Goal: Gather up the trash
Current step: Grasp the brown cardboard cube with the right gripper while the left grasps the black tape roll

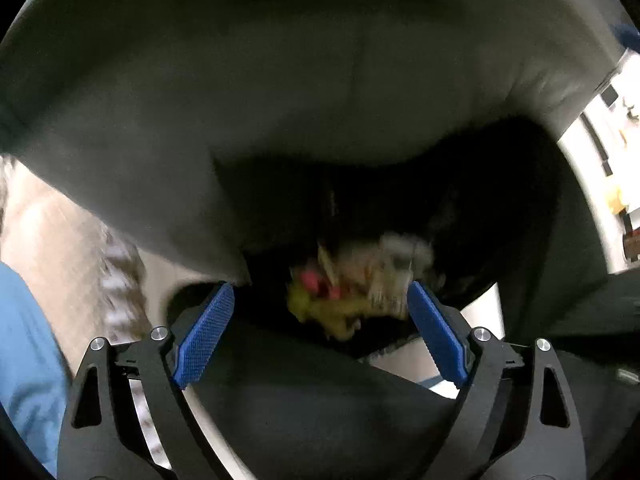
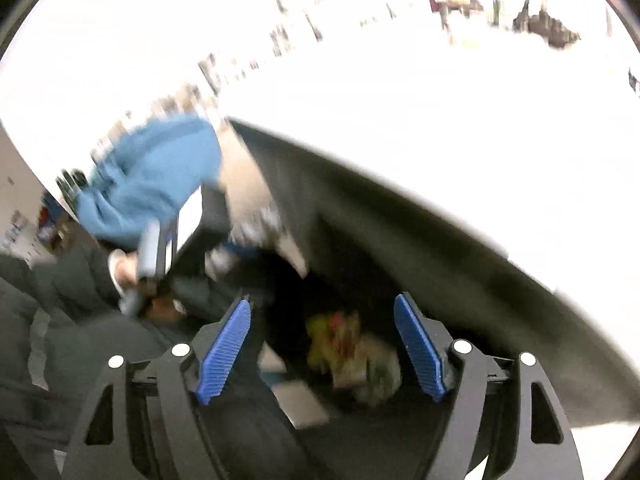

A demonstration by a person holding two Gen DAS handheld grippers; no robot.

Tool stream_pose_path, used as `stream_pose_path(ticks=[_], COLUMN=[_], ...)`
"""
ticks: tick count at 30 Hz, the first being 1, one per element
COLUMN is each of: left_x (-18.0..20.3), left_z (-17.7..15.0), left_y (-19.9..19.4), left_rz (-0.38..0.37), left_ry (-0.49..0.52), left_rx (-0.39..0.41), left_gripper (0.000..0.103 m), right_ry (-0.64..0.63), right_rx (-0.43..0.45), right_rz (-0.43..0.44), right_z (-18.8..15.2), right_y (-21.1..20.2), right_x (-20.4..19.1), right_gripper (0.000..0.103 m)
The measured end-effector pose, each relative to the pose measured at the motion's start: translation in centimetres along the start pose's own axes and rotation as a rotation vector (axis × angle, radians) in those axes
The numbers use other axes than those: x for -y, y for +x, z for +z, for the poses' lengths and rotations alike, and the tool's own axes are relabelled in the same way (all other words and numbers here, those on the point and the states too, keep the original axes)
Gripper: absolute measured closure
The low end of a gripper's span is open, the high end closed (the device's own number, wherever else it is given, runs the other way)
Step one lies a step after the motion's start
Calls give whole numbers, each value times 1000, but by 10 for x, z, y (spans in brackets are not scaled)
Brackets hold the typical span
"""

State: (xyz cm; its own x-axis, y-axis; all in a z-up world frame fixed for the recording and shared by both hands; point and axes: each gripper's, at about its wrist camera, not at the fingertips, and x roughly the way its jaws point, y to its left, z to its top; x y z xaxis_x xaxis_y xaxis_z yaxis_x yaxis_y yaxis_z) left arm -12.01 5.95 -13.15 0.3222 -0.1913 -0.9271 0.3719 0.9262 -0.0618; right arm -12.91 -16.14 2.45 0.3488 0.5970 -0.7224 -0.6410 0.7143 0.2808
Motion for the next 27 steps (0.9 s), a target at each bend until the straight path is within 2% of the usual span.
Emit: stream_pose_path(ticks=[2, 4, 6, 8, 9, 11, 12, 14, 17, 18, 20, 21, 23, 25, 27], left_x=[-2, -7, -9, -17, -19, -30, -35, -50, -82, -93, -108, -111, -116, -120, -126], left_z=[17, 33, 53, 82, 91, 119, 132, 161, 202, 215, 239, 247, 265, 281, 297], left_y=[-47, -86, -125, -152, -156, -157, -154, -140, -114, -106, -91, -88, -75, -64, -50], left_rz=[7, 18, 41, 129, 154, 234, 265, 278, 221, 187, 162, 174, 237, 284, 311], left_ry=[6, 15, 26, 1, -13, -66, -97, -175, -311, -349, -385, -390, -394, -386, -374], left_rx=[97, 200, 319, 420, 443, 492, 500, 492, 440, 420, 406, 397, 393, 391, 389], left_gripper=[17, 17, 15, 12, 12, 12, 12, 12, 12, 12, 12, 12, 12, 12, 12], right_ry=[-6, -56, -80, -61, -27, 71, 132, 228, 253, 268, 269, 259, 229, 236, 235], right_rx=[67, 119, 147, 162, 174, 173, 171, 140, 83, 58, -2, -23, -18, 34, 111], right_rz=[-21, -108, -182, -253, -295, -327, -337, -352, -409, -419, -459, -464, -456, -371, -292], right_z=[36, 82, 129, 171, 198, 240, 262, 295, 317, 324, 330, 328, 323, 319, 314], right_y=[-14, -13, 0, 19, 35, 68, 88, 125, 171, 187, 212, 217, 214, 195, 159], right_x=[13, 29, 53, 78, 95, 127, 145, 176, 190, 196, 206, 209, 208, 208, 204], right_gripper=[23, 18, 17, 17, 17, 17, 17, 17, 19, 23, 46, 67, 68, 69, 68])
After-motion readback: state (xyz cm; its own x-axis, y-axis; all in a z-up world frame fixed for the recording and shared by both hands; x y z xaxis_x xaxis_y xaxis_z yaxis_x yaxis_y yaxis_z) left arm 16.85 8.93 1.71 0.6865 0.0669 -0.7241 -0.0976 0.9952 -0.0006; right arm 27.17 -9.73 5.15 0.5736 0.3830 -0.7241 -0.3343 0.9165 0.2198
